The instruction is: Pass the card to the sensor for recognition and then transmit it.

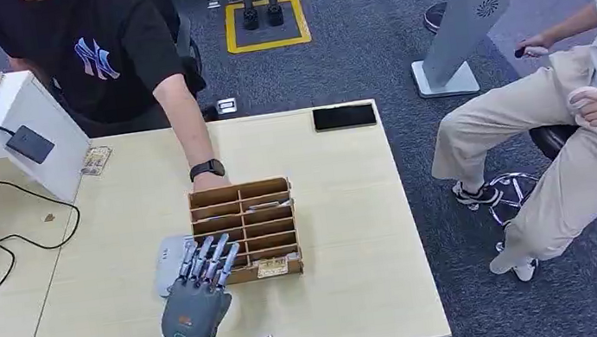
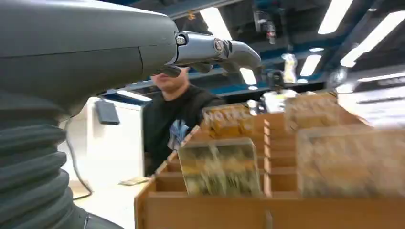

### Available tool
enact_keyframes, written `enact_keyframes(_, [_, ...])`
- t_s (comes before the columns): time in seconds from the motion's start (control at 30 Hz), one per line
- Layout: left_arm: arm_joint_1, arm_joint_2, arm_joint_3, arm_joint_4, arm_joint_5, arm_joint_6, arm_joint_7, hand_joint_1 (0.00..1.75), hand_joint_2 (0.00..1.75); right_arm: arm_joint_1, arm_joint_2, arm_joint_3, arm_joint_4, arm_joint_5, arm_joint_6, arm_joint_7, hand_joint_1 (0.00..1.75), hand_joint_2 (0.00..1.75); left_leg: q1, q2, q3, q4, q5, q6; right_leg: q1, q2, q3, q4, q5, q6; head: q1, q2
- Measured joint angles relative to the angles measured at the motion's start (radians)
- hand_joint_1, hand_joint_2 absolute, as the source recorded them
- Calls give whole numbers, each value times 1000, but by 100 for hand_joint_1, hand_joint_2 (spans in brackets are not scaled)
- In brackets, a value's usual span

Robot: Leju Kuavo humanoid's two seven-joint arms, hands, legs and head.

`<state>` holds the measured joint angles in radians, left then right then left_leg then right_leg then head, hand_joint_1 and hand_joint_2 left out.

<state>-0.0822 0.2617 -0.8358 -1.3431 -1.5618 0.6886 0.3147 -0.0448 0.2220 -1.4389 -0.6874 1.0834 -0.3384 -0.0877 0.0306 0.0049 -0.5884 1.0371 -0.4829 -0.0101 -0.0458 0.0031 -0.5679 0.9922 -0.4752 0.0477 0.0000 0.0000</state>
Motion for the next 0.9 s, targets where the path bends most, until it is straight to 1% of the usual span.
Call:
enact_keyframes(0.3, [6,-10,0,41,0,0,5,0,175,-2,-6,-1,8,-2,0,0,0,175,0,0,0,0,0,0,0,0,0,0,0,0,0,0])
enact_keyframes(0.37, [5,-12,0,48,0,0,27,0,175,-2,-7,-1,10,-2,0,0,0,175,0,0,0,0,0,0,0,0,0,0,0,0,0,0])
enact_keyframes(0.4, [5,-12,0,53,0,0,49,21,175,-2,-7,-1,10,-2,0,0,0,175,0,0,0,0,0,0,0,0,0,0,0,0,0,0])
enact_keyframes(0.43, [4,-14,0,58,0,0,73,175,175,-2,-7,-1,10,-3,0,1,0,175,0,0,0,0,0,0,0,0,0,0,0,0,0,0])
enact_keyframes(0.47, [3,-16,0,63,0,0,88,175,175,-2,-7,-1,10,-3,0,2,0,175,0,0,0,0,0,0,0,0,0,0,0,0,0,0])
enact_keyframes(0.5, [3,-21,0,67,0,0,90,175,175,-2,-7,-1,10,-3,0,3,0,175,0,0,0,0,0,0,0,0,0,0,0,0,0,0])
enact_keyframes(0.57, [11,-43,8,80,0,-3,65,175,175,-2,-6,-1,9,-6,0,11,0,175,0,0,0,0,0,0,0,0,0,0,0,0,0,0])
enact_keyframes(0.67, [36,-91,64,83,0,-21,29,175,175,-1,-5,-1,1,-6,0,22,0,175,0,0,0,0,0,0,0,0,0,0,0,0,1,0])
enact_keyframes(0.8, [46,-133,119,83,0,-46,21,175,175,-1,1,-1,-10,-6,2,29,0,175,0,0,0,0,0,1,0,0,0,0,0,0,0,0])
enact_keyframes(0.9, [53,-162,167,83,0,-92,21,175,175,-1,8,-1,-19,-6,3,39,0,175,0,0,1,0,0,1,0,0,1,0,0,0,0,0])
